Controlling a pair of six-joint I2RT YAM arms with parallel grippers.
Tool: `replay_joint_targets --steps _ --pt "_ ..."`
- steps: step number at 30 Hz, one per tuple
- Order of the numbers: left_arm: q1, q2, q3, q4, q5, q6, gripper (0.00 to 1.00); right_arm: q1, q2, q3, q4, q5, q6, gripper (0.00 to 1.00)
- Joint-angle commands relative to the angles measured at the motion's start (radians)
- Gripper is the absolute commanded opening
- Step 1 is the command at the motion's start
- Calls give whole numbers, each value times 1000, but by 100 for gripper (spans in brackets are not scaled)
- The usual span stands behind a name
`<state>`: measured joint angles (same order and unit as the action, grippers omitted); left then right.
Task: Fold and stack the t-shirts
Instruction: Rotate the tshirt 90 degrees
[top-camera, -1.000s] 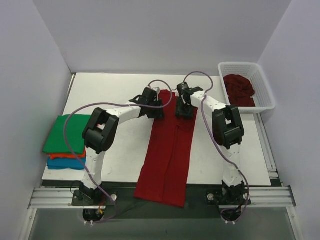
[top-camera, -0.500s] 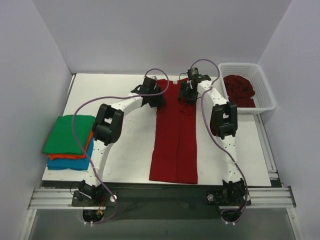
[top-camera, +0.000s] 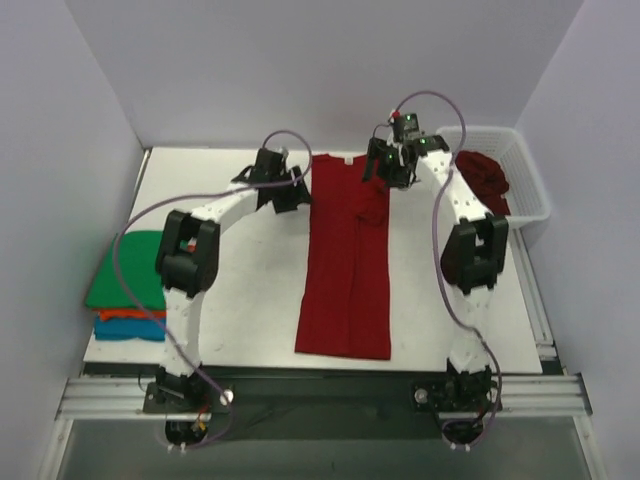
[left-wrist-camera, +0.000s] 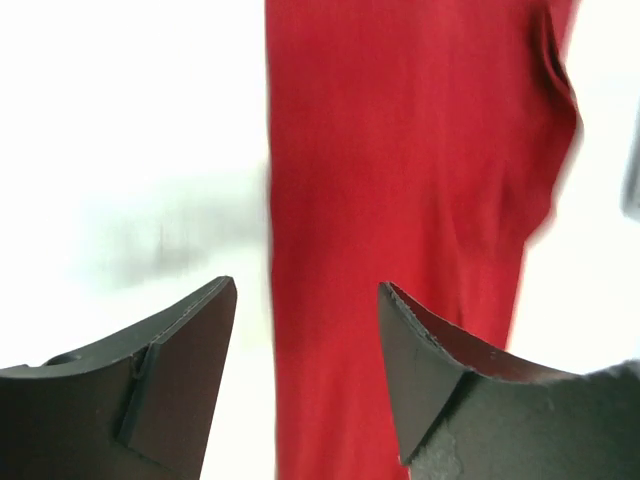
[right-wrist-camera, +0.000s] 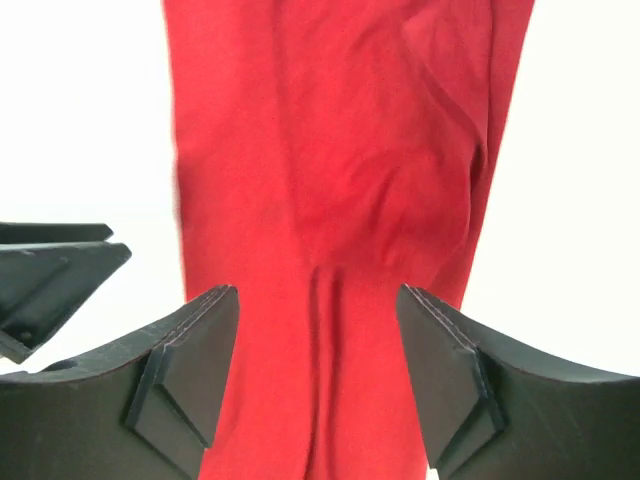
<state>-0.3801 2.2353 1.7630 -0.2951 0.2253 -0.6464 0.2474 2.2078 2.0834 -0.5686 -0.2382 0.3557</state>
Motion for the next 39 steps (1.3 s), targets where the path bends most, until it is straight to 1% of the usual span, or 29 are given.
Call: replay_joint_targets --steps 1,2,3,4,5,6,7,8,9,11,12,13,14,15,16,17,19,21,23,24,26,27,28,30,32,34,36,39 --pt "-16 -308 -248 112 3 -41 68 38 -242 -226 -4 48 48 63" --pt "-20 -354 -307 123 -9 -71 67 50 -343 -315 33 62 63 60" --pt "-26 -440 -377 129 -26 -91 65 79 -393 -397 59 65 96 55" --pt "-45 -485 -495 146 -38 -108 61 95 -443 -566 90 63 110 53" --pt "-60 -524 -558 157 -49 -119 59 110 -539 -644 146 63 136 51" --pt "-75 -602 -610 162 -66 -134 57 128 -586 -714 173 62 169 47" --pt "-94 -640 -653 148 -89 -145 52 163 -630 -797 197 65 183 47" --pt "-136 -675 -745 145 -119 -150 51 185 -717 -929 231 103 199 47" --pt "-155 -742 -781 143 -135 -144 51 202 -756 -1000 242 109 224 45" --pt "-213 -805 -858 97 -211 -144 50 275 -868 -1112 286 106 262 44" --pt "-230 -862 -929 94 -218 -141 50 305 -901 -1200 285 161 275 44" --pt "-244 -887 -959 73 -218 -144 50 338 -930 -1236 279 181 307 44" --pt "-261 -911 -988 62 -248 -163 50 399 -980 -1276 285 191 328 44" --pt "-270 -951 -1046 65 -245 -165 51 436 -1000 -1336 291 221 351 44" --pt "-275 -968 -1068 76 -242 -164 51 469 -1017 -1365 297 232 374 43" --pt "-278 -983 -1088 74 -253 -165 52 542 -1036 -1385 309 235 415 42" --pt "-275 -996 -1103 99 -256 -150 55 611 -1047 -1424 306 328 456 42" --pt "-270 -981 -1079 109 -236 -119 58 700 -1044 -1438 303 371 515 42" --pt "-267 -953 -1021 122 -247 -105 62 759 -1022 -1438 299 433 546 42" --pt "-250 -910 -992 111 -248 -99 62 804 -1011 -1433 296 453 577 42" --pt "-240 -858 -920 103 -257 -73 62 840 -972 -1413 283 502 601 42" --pt "-237 -800 -895 87 -271 -67 62 869 -956 -1405 276 520 618 42" --pt "-229 -769 -842 80 -273 -58 62 880 -941 -1386 259 531 627 42" --pt "-226 -680 -798 83 -261 -18 61 914 -899 -1373 257 553 646 42" --pt "-227 -628 -742 74 -276 5 59 932 -860 -1355 251 569 654 42" --pt "-227 -557 -717 71 -303 14 58 975 -843 -1333 207 614 683 41" --pt "-224 -496 -691 85 -293 30 54 1012 -839 -1298 188 664 700 41" --pt "-226 -453 -672 132 -281 48 53 1076 -827 -1240 174 721 697 41"
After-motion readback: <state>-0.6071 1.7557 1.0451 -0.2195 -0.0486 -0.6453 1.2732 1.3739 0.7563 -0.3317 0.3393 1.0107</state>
